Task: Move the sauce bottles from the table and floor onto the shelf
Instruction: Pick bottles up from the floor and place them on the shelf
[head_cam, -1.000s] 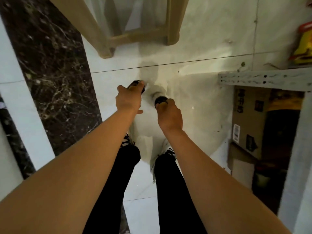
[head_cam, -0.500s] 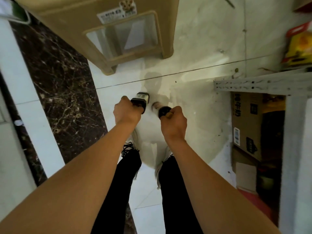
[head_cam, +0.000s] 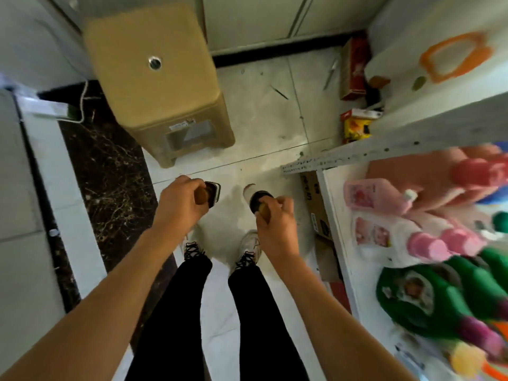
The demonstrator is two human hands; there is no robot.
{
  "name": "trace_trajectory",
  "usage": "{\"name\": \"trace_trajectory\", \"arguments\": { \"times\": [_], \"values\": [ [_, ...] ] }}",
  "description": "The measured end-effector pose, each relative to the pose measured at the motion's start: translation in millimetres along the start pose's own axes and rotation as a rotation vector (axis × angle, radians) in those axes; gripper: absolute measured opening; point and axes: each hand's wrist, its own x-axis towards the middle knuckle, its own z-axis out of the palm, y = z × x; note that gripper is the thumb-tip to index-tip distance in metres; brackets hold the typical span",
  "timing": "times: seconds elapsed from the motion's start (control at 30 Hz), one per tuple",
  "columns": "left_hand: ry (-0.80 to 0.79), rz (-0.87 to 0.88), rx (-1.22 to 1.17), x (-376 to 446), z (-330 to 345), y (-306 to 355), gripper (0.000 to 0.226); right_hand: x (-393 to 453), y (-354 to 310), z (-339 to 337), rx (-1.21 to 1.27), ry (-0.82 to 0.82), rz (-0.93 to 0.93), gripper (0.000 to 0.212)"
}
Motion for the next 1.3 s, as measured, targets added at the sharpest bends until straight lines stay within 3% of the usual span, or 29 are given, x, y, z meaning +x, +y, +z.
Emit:
{"name": "trace_trajectory", "arguments": {
  "times": [0.2,0.47,0.67,0.83,1.07,1.3],
  "values": [
    [0.108,0.097,-0.196,-77.4,-103.4,69.5,0.041,-71.2,-67.1,-97.4,0.268,0.22,-0.018,0.028],
    [0.165,0.359,-0.474,-166.3,-237.5,166.2,0.04,-176.3,-145.1,-216.4,0.452,0.552,-0.271,0.031],
    [0.032,0.575,-0.778,-221.2,-314.7,219.8,0.046,-269.7,-193.2,-277.8,0.611,0.814,-0.284,0.03],
    [-0.042,0.72,-0.938,-265.1,-351.3,242.5,0.039,-347.4,-214.9,-307.4,0.697,0.94,-0.32,0.044],
    [-0.328,0.868,-1.035,-351.3,-361.4,305.3,0.03,-455.7,-200.2,-338.3,0.775,1.154,-0.325,0.051],
    [-0.33,0.999,-1.092,-437.9,-349.6,378.8,0.035,-551.8,-159.4,-390.5,0.813,1.296,-0.349,0.048]
  ]
}}
